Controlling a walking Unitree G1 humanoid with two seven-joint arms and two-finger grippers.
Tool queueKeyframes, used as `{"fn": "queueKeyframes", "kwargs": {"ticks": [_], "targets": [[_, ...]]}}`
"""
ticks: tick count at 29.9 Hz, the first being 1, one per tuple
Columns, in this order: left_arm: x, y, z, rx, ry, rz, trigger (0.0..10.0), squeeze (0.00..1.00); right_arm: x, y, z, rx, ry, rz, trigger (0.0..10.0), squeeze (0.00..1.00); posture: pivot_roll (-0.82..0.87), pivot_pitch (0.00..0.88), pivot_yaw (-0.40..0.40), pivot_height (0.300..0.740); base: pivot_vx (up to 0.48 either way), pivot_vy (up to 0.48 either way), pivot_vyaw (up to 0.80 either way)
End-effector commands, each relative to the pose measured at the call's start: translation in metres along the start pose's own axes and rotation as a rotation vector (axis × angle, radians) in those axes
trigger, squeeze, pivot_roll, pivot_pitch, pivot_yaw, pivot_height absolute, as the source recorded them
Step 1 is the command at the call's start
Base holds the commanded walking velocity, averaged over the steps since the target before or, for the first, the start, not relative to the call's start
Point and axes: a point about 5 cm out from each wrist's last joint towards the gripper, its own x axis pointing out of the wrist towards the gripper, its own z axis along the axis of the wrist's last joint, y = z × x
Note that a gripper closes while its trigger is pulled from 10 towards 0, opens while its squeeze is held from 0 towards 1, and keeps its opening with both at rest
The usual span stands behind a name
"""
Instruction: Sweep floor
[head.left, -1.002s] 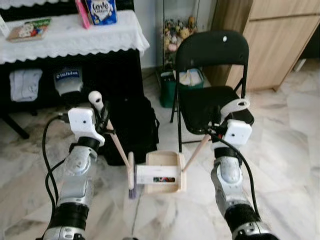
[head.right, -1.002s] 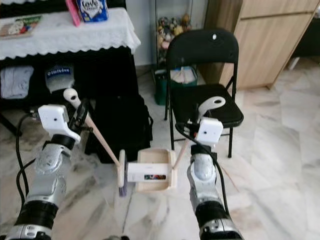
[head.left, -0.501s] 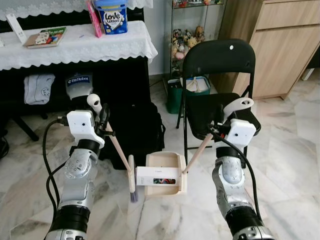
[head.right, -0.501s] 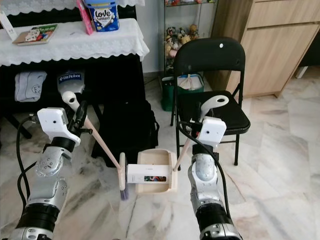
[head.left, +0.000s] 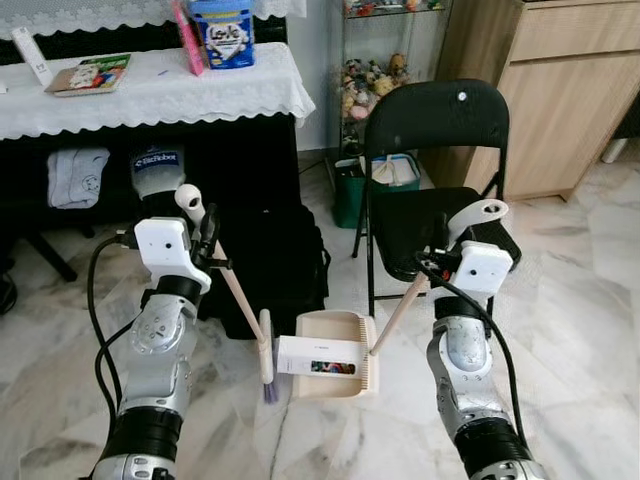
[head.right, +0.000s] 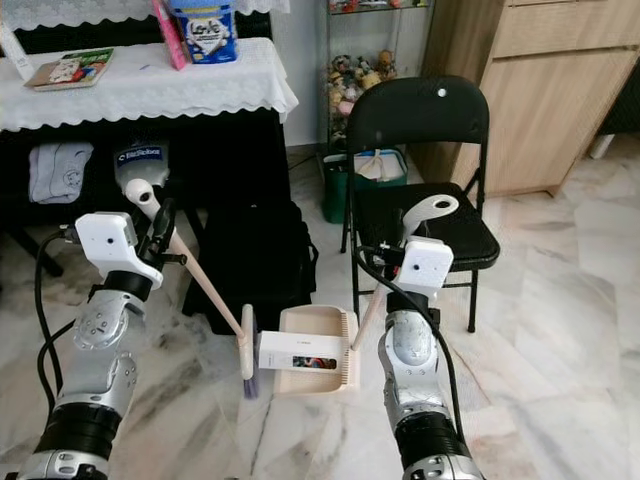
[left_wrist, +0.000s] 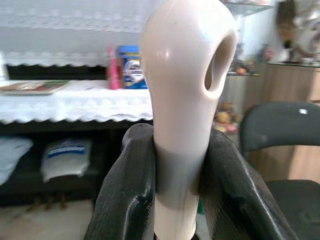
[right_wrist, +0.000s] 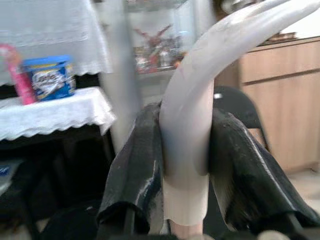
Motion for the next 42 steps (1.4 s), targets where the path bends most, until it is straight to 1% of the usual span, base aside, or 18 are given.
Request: {"fn": "queueKeyframes", "kwargs": {"ticks": [1, 13, 19, 26, 33, 42], "targets": [[0.004, 0.002, 0.009, 0.005, -0.044, 0.000, 10.0, 0.00, 0.004, 0.008, 0.013, 0.025, -0.057, 0.010, 10.0, 0.00, 0.02, 0.013, 0.058, 0.740, 0.000, 0.000, 0.80], [0.004, 0.006, 0.011, 0.027, -0.033, -0.024, 10.0, 0.00, 0.002, 0.009, 0.012, 0.031, -0.051, 0.003, 10.0, 0.00, 0.03, 0.024, 0.067, 0.740, 0.000, 0.000, 0.80], [0.005, 0.003, 0.009, 0.033, -0.017, -0.036, 10.0, 0.00, 0.001, 0.010, 0.012, 0.034, -0.047, 0.000, 10.0, 0.00, 0.03, 0.028, 0.069, 0.740, 0.000, 0.000, 0.80], [0.000, -0.002, 0.005, 0.021, 0.001, -0.040, 10.0, 0.00, 0.000, 0.011, 0.012, 0.035, -0.042, 0.004, 10.0, 0.00, 0.03, 0.030, 0.071, 0.740, 0.000, 0.000, 0.80], [0.000, -0.006, 0.002, 0.032, 0.011, -0.052, 10.0, 0.00, -0.001, 0.011, 0.011, 0.036, -0.035, 0.009, 10.0, 0.00, 0.04, 0.025, 0.070, 0.740, 0.000, 0.000, 0.80], [-0.002, -0.007, 0.000, 0.032, 0.021, -0.045, 10.0, 0.00, 0.000, 0.012, 0.009, 0.035, -0.025, 0.018, 10.0, 0.00, 0.03, 0.015, 0.068, 0.740, 0.000, 0.000, 0.80]]}}
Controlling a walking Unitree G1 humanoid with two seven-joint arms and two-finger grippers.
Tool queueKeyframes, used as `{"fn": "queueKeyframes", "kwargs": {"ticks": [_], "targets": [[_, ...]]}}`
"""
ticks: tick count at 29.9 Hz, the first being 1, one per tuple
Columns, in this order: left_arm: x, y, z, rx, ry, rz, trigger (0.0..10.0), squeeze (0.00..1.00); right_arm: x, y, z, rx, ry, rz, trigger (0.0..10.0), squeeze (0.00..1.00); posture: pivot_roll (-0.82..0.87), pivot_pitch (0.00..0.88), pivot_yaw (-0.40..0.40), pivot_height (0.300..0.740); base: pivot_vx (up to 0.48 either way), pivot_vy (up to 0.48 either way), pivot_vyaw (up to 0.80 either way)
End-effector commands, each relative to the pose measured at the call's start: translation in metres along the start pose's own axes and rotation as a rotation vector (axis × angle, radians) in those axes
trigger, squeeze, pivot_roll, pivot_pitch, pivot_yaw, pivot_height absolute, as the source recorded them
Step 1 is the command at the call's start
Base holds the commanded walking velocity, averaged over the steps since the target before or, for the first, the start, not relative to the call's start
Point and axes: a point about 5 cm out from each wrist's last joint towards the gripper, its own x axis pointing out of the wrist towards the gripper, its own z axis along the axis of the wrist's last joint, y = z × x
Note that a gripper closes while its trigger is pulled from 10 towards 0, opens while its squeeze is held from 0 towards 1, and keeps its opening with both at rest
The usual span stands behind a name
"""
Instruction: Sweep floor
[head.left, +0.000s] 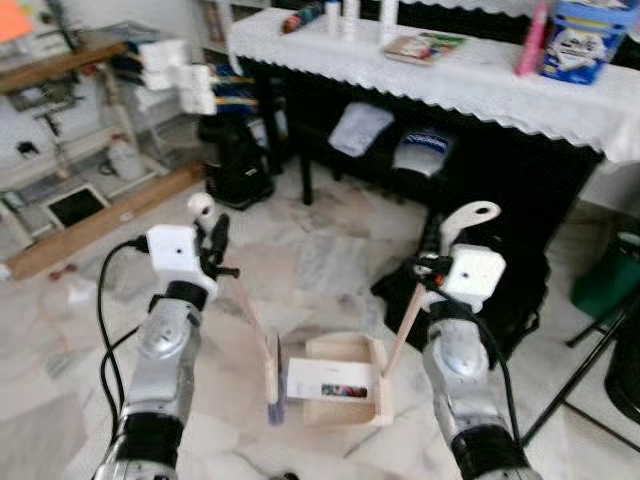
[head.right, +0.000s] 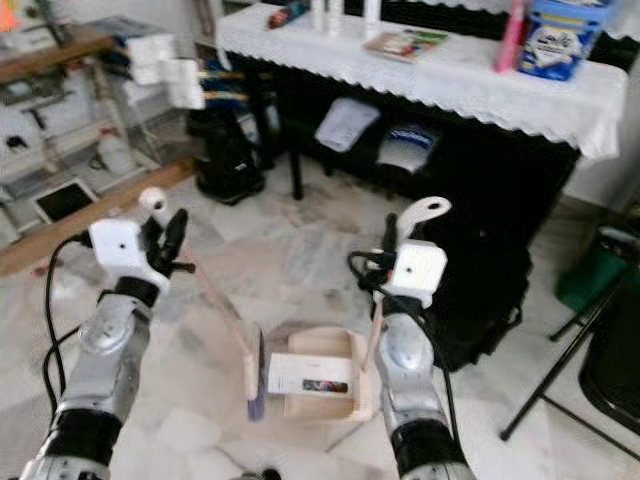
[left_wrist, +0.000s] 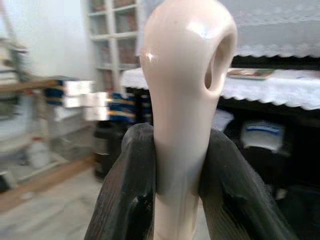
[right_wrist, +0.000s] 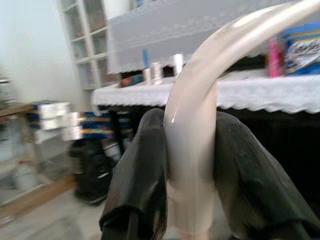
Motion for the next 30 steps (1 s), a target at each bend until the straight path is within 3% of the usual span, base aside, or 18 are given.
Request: {"fn": "queueKeyframes", "kwargs": {"ticks": [1, 15, 30], "targets": [[0.003, 0.000, 0.010, 0.022, -0.048, -0.004, 10.0, 0.00, 0.005, 0.004, 0.011, 0.037, -0.051, -0.002, 10.0, 0.00, 0.03, 0.001, 0.062, 0.740, 0.000, 0.000, 0.80], [-0.008, 0.003, -0.001, 0.023, -0.017, 0.032, 10.0, 0.00, 0.010, 0.003, 0.013, 0.034, -0.056, 0.022, 10.0, 0.00, 0.03, 0.000, 0.040, 0.740, 0.000, 0.000, 0.80], [-0.006, 0.002, -0.003, 0.024, -0.020, 0.040, 10.0, 0.00, 0.012, -0.001, 0.012, 0.028, -0.058, 0.026, 10.0, 0.00, 0.02, 0.000, 0.040, 0.740, 0.000, 0.000, 0.80]]}}
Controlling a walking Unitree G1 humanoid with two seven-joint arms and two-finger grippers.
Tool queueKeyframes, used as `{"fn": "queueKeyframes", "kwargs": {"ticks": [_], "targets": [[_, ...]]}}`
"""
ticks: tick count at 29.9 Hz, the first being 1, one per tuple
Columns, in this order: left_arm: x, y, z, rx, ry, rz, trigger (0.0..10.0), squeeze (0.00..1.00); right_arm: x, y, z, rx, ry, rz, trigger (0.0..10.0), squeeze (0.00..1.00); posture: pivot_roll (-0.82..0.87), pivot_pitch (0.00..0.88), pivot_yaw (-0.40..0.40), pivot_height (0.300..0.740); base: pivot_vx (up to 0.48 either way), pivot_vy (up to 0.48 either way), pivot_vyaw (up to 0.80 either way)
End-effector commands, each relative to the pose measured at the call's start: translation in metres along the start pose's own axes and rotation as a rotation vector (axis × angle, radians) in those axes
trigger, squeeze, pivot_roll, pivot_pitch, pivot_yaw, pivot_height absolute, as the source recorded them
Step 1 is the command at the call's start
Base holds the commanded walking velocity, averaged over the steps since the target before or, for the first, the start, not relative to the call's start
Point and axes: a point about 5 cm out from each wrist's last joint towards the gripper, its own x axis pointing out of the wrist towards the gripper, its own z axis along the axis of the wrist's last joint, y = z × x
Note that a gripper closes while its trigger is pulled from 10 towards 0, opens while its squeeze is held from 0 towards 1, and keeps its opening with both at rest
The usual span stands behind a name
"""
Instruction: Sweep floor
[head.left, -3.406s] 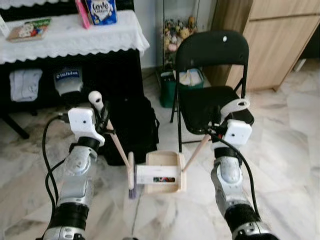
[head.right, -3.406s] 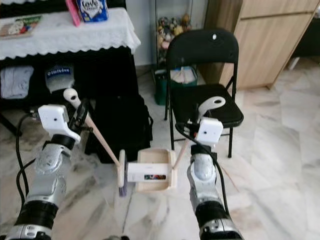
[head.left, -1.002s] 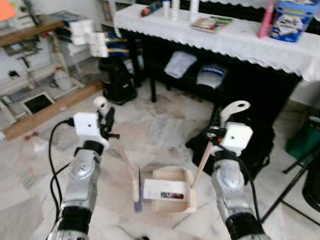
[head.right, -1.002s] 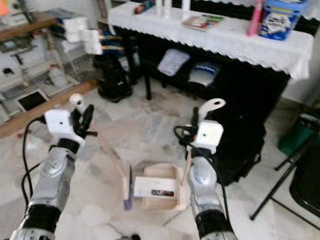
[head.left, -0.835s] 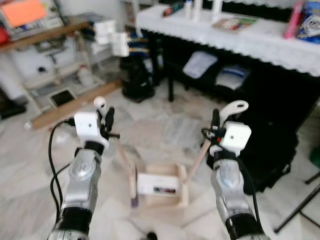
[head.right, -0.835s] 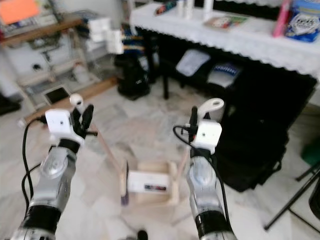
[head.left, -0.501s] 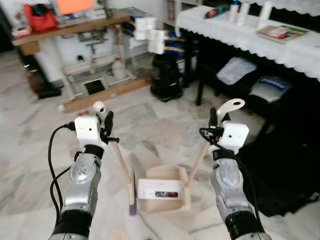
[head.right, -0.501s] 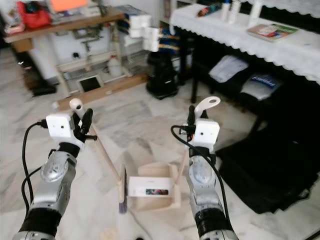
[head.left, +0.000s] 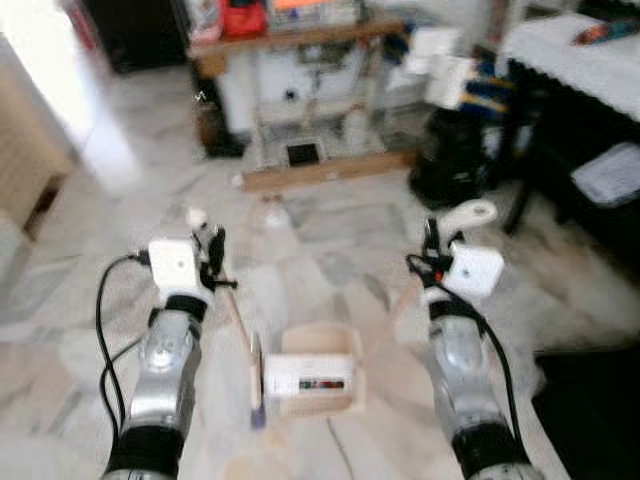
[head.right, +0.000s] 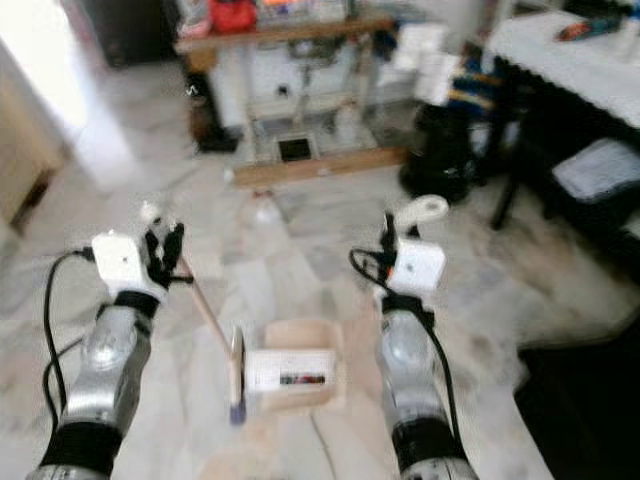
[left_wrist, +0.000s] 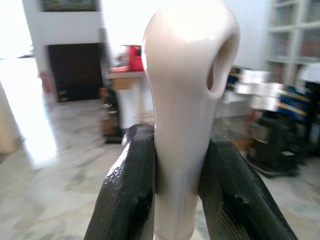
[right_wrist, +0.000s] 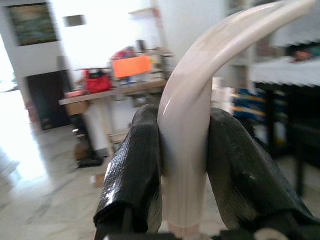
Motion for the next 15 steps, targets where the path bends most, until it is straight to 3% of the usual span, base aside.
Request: {"fn": "queueKeyframes", "kwargs": {"ticks": [1, 15], "targets": [[0.0014, 0.0047, 0.0052, 0.009, -0.032, 0.015, 10.0, 0.00, 0.0069, 0.0110, 0.0115, 0.023, -0.057, 0.029, 10.0, 0.00, 0.02, 0.000, 0.040, 0.740, 0.000, 0.000, 0.80], [0.0037, 0.0094, 0.0092, 0.023, -0.042, 0.037, 10.0, 0.00, 0.0119, 0.0136, 0.0144, 0.032, -0.063, 0.037, 10.0, 0.00, 0.03, 0.000, 0.042, 0.740, 0.000, 0.000, 0.80]]}}
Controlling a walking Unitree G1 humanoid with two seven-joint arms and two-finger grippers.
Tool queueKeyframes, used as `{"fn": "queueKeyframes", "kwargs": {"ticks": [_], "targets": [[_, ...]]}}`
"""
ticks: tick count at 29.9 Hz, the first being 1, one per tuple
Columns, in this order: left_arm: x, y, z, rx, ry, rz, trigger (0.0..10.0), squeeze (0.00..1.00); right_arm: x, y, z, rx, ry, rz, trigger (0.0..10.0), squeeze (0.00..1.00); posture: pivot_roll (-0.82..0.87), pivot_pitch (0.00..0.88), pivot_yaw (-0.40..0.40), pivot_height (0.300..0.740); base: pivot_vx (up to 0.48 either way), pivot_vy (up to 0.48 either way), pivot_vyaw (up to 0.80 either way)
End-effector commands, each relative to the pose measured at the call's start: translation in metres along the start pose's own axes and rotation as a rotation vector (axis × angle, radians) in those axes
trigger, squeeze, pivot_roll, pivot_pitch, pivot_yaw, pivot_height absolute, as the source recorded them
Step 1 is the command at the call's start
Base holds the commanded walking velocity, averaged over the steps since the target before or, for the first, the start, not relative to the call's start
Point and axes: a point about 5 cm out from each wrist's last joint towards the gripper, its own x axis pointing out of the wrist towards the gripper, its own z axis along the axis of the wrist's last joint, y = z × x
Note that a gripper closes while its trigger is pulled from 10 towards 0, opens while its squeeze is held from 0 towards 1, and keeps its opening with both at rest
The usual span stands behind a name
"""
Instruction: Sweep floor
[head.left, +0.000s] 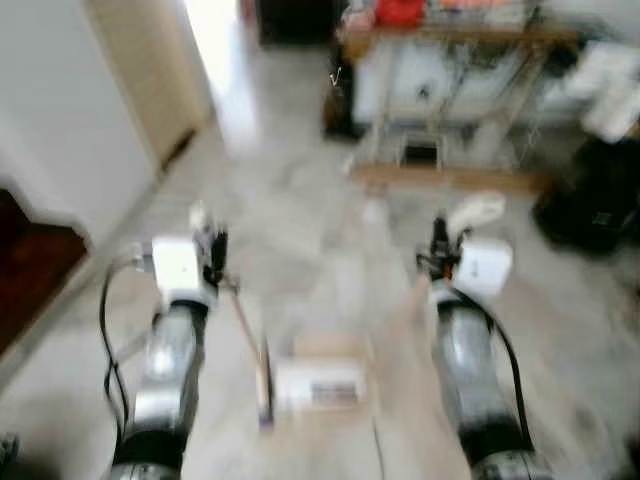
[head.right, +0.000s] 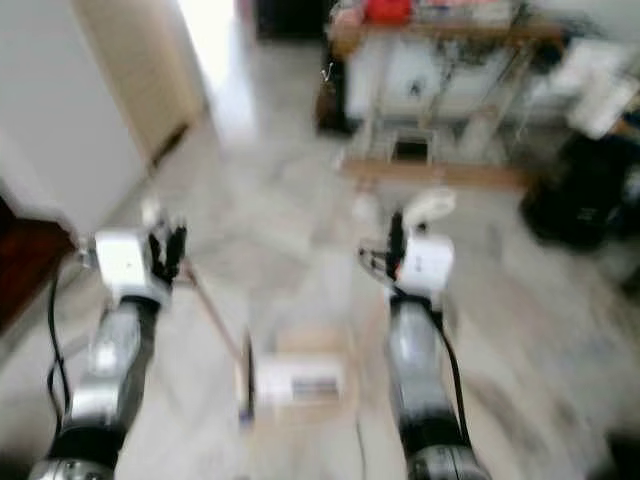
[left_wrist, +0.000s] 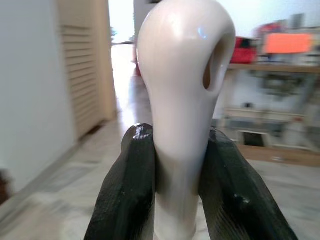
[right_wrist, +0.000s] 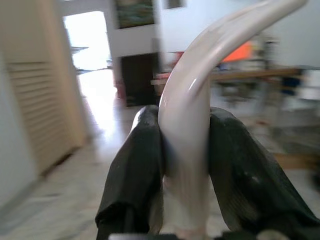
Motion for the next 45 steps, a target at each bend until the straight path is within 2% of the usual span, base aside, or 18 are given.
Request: {"fn": "queueKeyframes", "kwargs": {"ticks": [1, 18, 40, 45], "targets": [[0.0084, -0.0032, 0.0156, 0.018, -0.070, -0.015, 10.0, 0.00, 0.0082, 0.0005, 0.0132, 0.031, -0.062, -0.010, 10.0, 0.00, 0.04, 0.000, 0.043, 0.740, 0.000, 0.000, 0.80], [0.0047, 0.0009, 0.0197, 0.031, -0.076, 0.009, 10.0, 0.00, 0.0078, 0.0069, 0.0095, 0.056, -0.034, 0.019, 10.0, 0.00, 0.06, 0.000, 0.037, 0.740, 0.000, 0.000, 0.78], [0.0011, -0.0023, 0.0172, 0.009, -0.045, 0.008, 10.0, 0.00, 0.0079, 0.0033, 0.0046, 0.113, 0.017, -0.002, 10.0, 0.00, 0.06, 0.035, 0.041, 0.740, 0.000, 0.000, 0.00], [0.0007, -0.0030, 0.0166, 0.005, -0.040, 0.005, 10.0, 0.00, 0.0079, 0.0027, 0.0046, 0.116, 0.021, -0.006, 10.0, 0.00, 0.06, 0.046, 0.045, 0.740, 0.000, 0.301, 0.00]]}}
